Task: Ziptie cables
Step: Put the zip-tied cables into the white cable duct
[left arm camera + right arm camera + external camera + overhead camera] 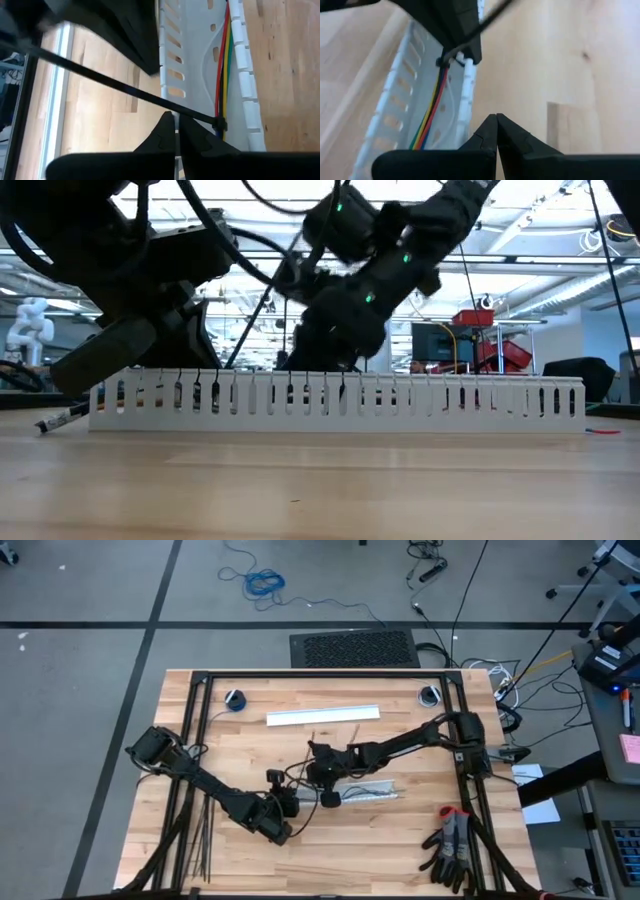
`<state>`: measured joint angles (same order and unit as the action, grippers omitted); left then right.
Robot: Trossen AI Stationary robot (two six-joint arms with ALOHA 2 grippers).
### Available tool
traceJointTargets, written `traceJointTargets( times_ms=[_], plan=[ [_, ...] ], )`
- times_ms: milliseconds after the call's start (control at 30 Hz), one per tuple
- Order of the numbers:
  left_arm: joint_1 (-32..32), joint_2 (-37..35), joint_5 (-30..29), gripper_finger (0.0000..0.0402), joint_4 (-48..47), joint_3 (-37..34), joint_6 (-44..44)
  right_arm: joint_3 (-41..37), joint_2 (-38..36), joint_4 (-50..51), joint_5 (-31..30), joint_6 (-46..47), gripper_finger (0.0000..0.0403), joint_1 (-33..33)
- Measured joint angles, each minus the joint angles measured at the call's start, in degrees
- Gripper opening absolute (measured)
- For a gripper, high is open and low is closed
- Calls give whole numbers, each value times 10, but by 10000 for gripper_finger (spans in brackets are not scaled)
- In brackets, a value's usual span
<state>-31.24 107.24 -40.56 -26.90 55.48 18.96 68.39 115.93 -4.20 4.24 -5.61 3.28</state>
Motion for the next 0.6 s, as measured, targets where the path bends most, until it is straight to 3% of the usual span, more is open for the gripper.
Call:
traceJointTargets(
  times_ms=[133, 433, 600],
  plan=[
    [0, 0, 0, 5, -1, 0, 1, 0, -33, 10, -29, -10, 0, 10],
    [0, 0, 0, 5, -3, 0, 1, 1, -56, 21, -6, -22, 0, 42],
    [2, 0, 0, 5, -3, 0, 1, 1, -28, -59, 8, -34, 0, 47]
  ],
)
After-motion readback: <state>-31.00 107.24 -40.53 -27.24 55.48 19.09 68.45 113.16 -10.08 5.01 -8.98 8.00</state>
